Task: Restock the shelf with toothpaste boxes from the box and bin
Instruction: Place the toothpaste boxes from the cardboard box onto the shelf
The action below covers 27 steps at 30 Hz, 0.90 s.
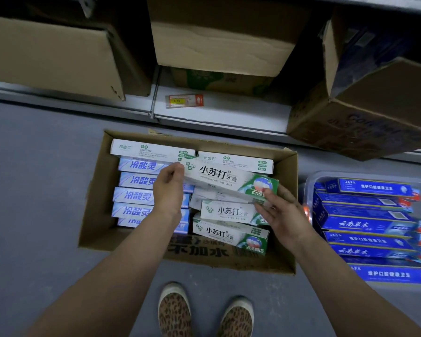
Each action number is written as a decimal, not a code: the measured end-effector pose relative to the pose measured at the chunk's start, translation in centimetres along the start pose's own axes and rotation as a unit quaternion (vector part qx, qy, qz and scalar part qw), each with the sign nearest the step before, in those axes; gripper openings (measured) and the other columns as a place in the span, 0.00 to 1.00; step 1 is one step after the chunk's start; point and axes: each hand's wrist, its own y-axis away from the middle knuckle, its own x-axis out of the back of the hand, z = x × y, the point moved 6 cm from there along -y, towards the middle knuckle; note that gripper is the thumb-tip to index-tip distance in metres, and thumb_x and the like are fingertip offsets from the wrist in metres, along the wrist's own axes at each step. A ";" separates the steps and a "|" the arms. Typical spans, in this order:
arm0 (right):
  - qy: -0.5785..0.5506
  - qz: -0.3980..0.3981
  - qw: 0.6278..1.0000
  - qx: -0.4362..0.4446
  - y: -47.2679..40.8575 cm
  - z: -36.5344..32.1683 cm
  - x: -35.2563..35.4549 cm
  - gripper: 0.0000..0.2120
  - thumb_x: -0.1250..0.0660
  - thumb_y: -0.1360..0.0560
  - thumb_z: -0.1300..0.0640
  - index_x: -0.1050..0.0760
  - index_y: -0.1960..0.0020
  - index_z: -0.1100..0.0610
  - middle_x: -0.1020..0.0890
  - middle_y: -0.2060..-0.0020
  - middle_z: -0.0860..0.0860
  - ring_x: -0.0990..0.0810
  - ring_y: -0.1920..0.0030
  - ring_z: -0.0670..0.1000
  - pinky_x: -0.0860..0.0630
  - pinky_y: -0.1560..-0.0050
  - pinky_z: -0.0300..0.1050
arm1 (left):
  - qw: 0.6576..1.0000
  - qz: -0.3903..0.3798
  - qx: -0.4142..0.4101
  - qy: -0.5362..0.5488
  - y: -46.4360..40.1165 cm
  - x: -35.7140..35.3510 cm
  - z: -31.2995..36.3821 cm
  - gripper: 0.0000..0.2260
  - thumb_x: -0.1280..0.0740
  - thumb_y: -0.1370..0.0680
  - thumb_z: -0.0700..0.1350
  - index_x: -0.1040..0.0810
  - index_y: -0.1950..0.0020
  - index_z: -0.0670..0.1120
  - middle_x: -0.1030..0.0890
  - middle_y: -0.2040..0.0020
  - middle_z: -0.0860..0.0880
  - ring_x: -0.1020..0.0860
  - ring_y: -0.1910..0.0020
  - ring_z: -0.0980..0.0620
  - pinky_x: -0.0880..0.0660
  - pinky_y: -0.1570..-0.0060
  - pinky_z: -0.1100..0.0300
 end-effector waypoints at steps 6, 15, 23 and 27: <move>-0.165 -0.005 0.986 0.036 -0.9 1.0 0.1 0.32 0.30 0.28 0.62 0.32 0.25 0.57 0.20 0.35 0.56 0.19 0.36 0.55 0.22 0.38 0.48 | 0.995 0.036 0.087 0.013 -3.1 0.8 0.3 0.25 0.31 0.22 0.58 0.28 0.30 0.46 0.25 0.33 0.49 0.24 0.57 0.59 0.26 0.34 0.47; -0.207 0.022 0.977 0.032 -3.5 2.7 0.2 0.27 0.31 0.27 0.61 0.29 0.28 0.60 0.21 0.33 0.57 0.21 0.34 0.53 0.23 0.37 0.45 | 0.981 0.047 0.167 0.085 -8.3 -1.1 -0.2 0.30 0.35 0.22 0.64 0.31 0.30 0.42 0.22 0.37 0.45 0.21 0.45 0.49 0.21 0.42 0.52; -0.140 0.023 0.990 0.020 -3.9 3.7 1.0 0.22 0.31 0.28 0.59 0.25 0.34 0.55 0.20 0.35 0.54 0.22 0.34 0.53 0.22 0.38 0.46 | 0.983 0.084 0.147 0.066 -9.9 2.3 -3.9 0.16 0.42 0.16 0.56 0.27 0.39 0.45 0.20 0.51 0.45 0.19 0.55 0.49 0.20 0.52 0.55; -0.134 0.029 0.990 0.016 -3.9 3.9 0.8 0.18 0.31 0.28 0.59 0.23 0.38 0.54 0.17 0.40 0.53 0.22 0.34 0.53 0.24 0.40 0.46 | 0.976 0.072 0.172 0.114 -9.0 4.1 -5.6 0.13 0.45 0.14 0.53 0.30 0.41 0.44 0.23 0.43 0.43 0.21 0.55 0.48 0.21 0.46 0.54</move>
